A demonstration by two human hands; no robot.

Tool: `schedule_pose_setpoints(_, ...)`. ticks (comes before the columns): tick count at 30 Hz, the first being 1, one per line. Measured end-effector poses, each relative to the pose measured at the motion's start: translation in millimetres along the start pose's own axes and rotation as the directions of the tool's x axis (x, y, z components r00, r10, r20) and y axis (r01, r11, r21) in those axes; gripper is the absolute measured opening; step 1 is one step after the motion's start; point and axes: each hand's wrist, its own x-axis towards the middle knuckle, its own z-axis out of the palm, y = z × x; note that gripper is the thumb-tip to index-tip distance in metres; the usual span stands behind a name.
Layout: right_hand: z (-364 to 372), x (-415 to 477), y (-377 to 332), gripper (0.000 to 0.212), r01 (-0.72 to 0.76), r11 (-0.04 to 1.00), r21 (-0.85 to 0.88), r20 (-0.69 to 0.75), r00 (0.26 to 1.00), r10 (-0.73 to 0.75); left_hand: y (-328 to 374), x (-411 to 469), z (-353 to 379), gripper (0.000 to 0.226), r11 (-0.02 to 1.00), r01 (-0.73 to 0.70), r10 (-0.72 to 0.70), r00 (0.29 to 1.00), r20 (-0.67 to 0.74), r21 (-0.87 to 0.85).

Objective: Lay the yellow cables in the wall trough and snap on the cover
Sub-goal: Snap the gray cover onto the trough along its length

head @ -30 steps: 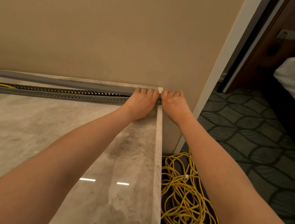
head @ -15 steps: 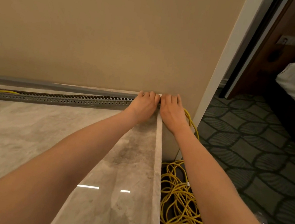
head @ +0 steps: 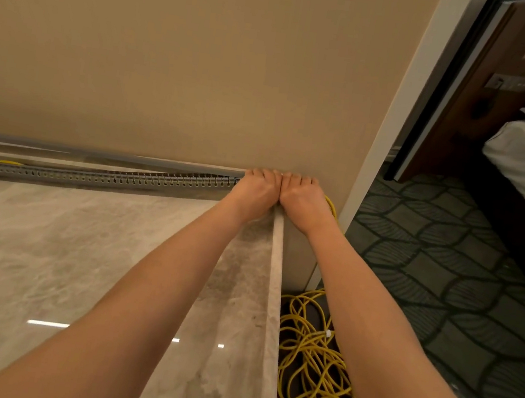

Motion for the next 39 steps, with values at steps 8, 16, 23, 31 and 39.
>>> schedule_pose_setpoints(8,-7,-8,10,0.035,0.023,0.965,0.261,0.013,1.0,-0.027,-9,-12,0,0.037,0.994,0.0,-0.008,0.997,-0.07,-0.113)
schedule_pose_setpoints(16,-15,-6,19,0.046,-0.2,0.766,0.611,0.26,0.965,0.045,-28,-23,8,0.047,0.96,0.139,-0.099,0.98,0.17,-0.242)
schedule_pose_setpoints(23,-19,2,27,0.034,-0.354,0.572,0.74,0.384,0.92,0.073,-27,-17,-1,0.038,0.862,0.236,-0.15,0.964,0.218,-0.449)
schedule_pose_setpoints(31,-20,-2,31,0.057,-0.391,0.55,0.738,0.427,0.902,0.069,-35,-19,-6,0.036,0.825,0.22,-0.1,0.964,0.248,-0.52)
schedule_pose_setpoints(39,-26,-8,33,0.058,-0.434,0.563,0.703,0.435,0.889,0.142,-52,-32,-9,0.038,0.835,0.214,-0.063,0.952,0.298,-0.507)
